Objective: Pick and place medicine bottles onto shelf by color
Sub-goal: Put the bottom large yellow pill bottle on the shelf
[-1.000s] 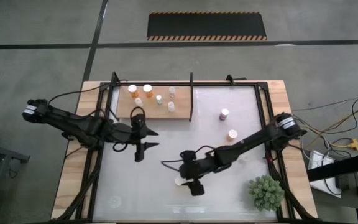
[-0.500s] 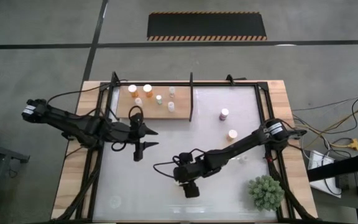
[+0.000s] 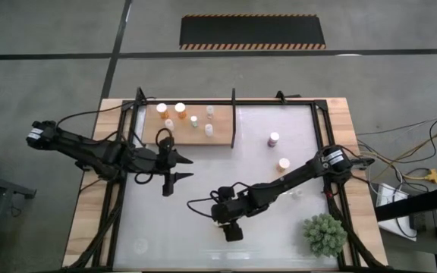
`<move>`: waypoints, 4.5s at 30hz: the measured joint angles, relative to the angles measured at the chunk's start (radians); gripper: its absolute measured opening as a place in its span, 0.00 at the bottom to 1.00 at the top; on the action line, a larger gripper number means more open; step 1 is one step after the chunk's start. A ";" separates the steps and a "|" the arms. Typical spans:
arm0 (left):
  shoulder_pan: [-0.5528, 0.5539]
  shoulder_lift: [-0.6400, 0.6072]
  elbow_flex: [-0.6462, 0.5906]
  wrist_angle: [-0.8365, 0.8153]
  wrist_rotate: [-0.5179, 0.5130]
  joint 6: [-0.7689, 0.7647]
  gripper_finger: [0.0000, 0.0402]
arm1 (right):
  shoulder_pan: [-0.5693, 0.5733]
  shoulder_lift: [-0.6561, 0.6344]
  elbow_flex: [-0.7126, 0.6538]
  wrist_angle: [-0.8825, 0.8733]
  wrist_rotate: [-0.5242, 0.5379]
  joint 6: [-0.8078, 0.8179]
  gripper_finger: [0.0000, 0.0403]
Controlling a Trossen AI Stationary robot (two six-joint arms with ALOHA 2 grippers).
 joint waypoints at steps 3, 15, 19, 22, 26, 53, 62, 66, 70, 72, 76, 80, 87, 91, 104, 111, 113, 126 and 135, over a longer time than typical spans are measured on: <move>0.000 0.000 0.000 0.000 0.000 0.000 0.43 | 0.000 0.000 0.000 0.003 0.001 0.000 0.67; 0.000 0.000 -0.001 0.000 0.000 0.000 0.43 | 0.000 0.041 -0.002 0.022 0.020 -0.014 0.58; 0.000 0.000 -0.001 0.000 0.000 0.001 0.43 | 0.000 0.039 -0.002 0.024 0.027 -0.014 0.53; -0.001 0.000 -0.001 0.000 -0.011 0.001 0.43 | 0.000 0.032 -0.002 0.025 0.027 -0.015 0.49; -0.001 -0.005 -0.001 0.000 -0.026 0.001 0.43 | 0.000 0.020 0.000 0.020 0.027 -0.015 0.47; -0.048 -0.283 -0.023 0.183 -0.035 0.340 0.43 | -0.413 0.041 0.418 -0.203 0.011 -0.166 0.46; -0.047 -0.375 -0.023 0.184 -0.034 0.394 0.43 | -0.542 0.173 0.569 -0.183 -0.008 -0.140 0.46; -0.047 -0.388 -0.026 0.183 -0.034 0.395 0.43 | -0.576 0.269 0.714 -0.235 -0.010 -0.166 0.46; -0.047 -0.392 -0.030 0.183 -0.034 0.395 0.43 | -0.606 0.353 0.820 -0.283 -0.012 -0.179 0.46; -0.047 -0.394 -0.032 0.182 -0.034 0.395 0.43 | -0.625 0.351 0.794 -0.263 -0.037 -0.183 0.46; -0.047 -0.394 -0.033 0.180 -0.034 0.414 0.43 | -0.652 0.361 0.791 -0.303 -0.085 -0.167 0.46; -0.047 -0.394 -0.033 0.181 -0.034 0.418 0.43 | -0.656 0.362 0.784 -0.309 -0.086 -0.189 0.46; -0.047 -0.393 -0.033 0.180 -0.034 0.421 0.43 | -0.652 0.362 0.753 -0.311 -0.087 -0.197 0.46; -0.047 -0.389 -0.033 0.180 -0.034 0.421 0.43 | -0.652 0.362 0.727 -0.297 -0.079 -0.199 0.46; -0.047 -0.389 -0.033 0.182 -0.034 0.420 0.43 | -0.652 0.363 0.705 -0.283 -0.077 -0.201 0.54; -0.047 -0.389 -0.033 0.182 -0.034 0.420 0.43 | -0.653 0.360 0.710 -0.266 -0.059 -0.203 0.65; -0.047 -0.389 -0.033 0.182 -0.034 0.420 0.43 | -0.653 0.350 0.710 -0.267 -0.059 -0.203 0.67; -0.046 -0.303 -0.069 0.182 -0.061 0.349 0.43 | -0.565 0.092 0.675 -0.495 -0.049 -0.227 0.59; 0.016 -0.107 -0.101 0.204 -0.146 0.296 0.43 | -0.354 -0.166 0.330 -0.366 0.149 -0.210 0.39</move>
